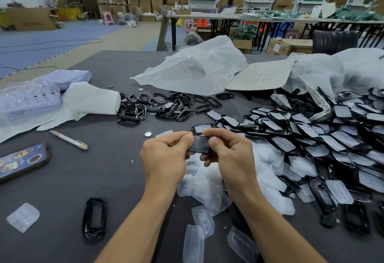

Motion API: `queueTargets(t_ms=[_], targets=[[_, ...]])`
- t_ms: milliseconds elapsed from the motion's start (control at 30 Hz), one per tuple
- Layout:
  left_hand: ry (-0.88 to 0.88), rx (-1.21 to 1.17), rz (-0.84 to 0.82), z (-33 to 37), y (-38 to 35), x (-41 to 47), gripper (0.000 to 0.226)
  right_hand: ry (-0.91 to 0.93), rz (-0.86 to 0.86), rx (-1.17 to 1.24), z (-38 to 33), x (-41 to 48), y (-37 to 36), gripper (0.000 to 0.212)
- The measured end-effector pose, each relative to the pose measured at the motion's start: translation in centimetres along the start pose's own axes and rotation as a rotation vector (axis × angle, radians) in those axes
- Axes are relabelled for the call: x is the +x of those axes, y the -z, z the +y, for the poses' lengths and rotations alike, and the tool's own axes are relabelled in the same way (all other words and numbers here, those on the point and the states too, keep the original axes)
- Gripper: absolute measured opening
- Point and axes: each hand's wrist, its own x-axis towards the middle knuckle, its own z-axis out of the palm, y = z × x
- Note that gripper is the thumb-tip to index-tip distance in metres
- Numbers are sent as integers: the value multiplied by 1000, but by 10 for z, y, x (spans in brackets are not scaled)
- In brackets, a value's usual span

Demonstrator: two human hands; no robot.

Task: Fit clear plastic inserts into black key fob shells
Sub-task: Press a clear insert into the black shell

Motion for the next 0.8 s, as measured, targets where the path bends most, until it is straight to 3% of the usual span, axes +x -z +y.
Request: queueTargets(t_ms=[100, 200, 467, 633, 800], targets=[[6, -19, 43, -1, 2, 3, 37, -18, 67, 26, -2, 2, 4, 25], [6, -43, 41, -2, 4, 3, 32, -15, 25, -8, -5, 1, 5, 17], [2, -65, -20, 0, 1, -1, 39, -60, 37, -40, -1, 0, -1, 26], [80, -139, -40, 6, 7, 2, 21, -72, 65, -34, -1, 4, 5, 25], [174, -123, -72, 6, 17, 8, 23, -79, 72, -36, -2, 7, 9, 26]])
